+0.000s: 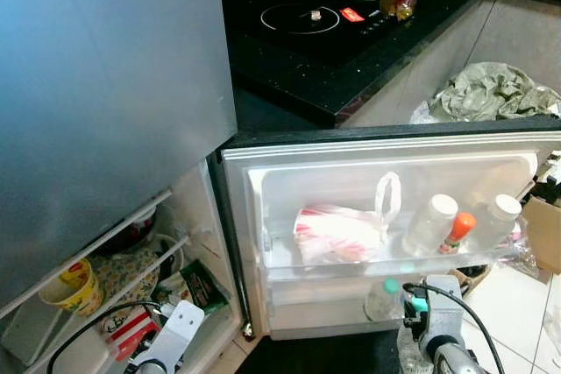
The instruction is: Restocking fridge
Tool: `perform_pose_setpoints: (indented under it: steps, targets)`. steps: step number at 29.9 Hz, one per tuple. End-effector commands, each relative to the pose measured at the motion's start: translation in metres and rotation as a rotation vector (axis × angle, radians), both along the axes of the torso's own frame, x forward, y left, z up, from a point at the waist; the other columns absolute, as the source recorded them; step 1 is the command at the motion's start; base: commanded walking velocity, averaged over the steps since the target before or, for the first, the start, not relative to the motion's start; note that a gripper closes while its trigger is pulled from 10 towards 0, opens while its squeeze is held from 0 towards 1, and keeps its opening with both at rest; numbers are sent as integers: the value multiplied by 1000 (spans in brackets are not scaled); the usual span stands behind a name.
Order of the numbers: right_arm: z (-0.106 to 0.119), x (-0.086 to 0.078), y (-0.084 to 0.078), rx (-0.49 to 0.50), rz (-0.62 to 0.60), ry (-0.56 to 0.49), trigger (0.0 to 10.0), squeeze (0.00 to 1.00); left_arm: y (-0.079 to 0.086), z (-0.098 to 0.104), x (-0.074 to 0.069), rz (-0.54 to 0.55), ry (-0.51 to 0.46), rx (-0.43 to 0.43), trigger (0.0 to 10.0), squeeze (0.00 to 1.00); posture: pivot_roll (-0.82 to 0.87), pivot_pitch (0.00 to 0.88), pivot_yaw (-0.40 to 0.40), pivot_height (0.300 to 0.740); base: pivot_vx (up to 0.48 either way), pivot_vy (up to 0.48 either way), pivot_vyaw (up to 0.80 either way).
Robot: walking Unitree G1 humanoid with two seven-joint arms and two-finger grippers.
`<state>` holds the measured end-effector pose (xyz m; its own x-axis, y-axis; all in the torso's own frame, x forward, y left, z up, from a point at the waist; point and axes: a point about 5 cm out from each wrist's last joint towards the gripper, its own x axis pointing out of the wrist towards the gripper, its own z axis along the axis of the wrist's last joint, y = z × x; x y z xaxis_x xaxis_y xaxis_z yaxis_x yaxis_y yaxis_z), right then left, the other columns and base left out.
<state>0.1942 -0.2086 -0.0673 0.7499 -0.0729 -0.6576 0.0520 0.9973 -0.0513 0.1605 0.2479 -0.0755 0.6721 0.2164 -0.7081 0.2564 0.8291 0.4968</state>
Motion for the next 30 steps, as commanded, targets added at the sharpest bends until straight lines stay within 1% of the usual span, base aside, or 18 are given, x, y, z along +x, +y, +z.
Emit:
perform_pose_setpoints:
  steps: [1, 4, 17, 18, 25, 30]
  targets:
    - [2, 1, -1, -8, 9, -14, 10000, 0, 0, -2, -5, -1, 17, 0, 10000, 0, 36, 0, -16, 650, 0, 0, 0]
    - [2, 1, -1, -8, 10, -14, 10000, 0, 0, -2, -5, -1, 17, 1, 10000, 0, 36, 0, -16, 645, 0, 0, 0]
    - [1, 0, -1, -8, 11, -10, 10000, 0, 0, -2, -4, -4, 14, 2, 10000, 0, 36, 0, -16, 595, 0, 0, 0]
    - [1, 0, -1, -8, 11, -9, 10000, 0, 1, -2, -4, -4, 14, 1, 10000, 0, 36, 0, -16, 585, 0, 0, 0]
    - [0, -2, -1, -10, 23, -7, 10000, 0, 2, -2, -5, -1, 17, 2, 10000, 0, 37, 0, -17, 555, 0, 0, 0]
    - [0, -3, -1, -13, 30, -8, 10000, 0, 2, -2, -5, 0, 18, 2, 10000, 0, 37, 0, -17, 545, 0, 0, 0]
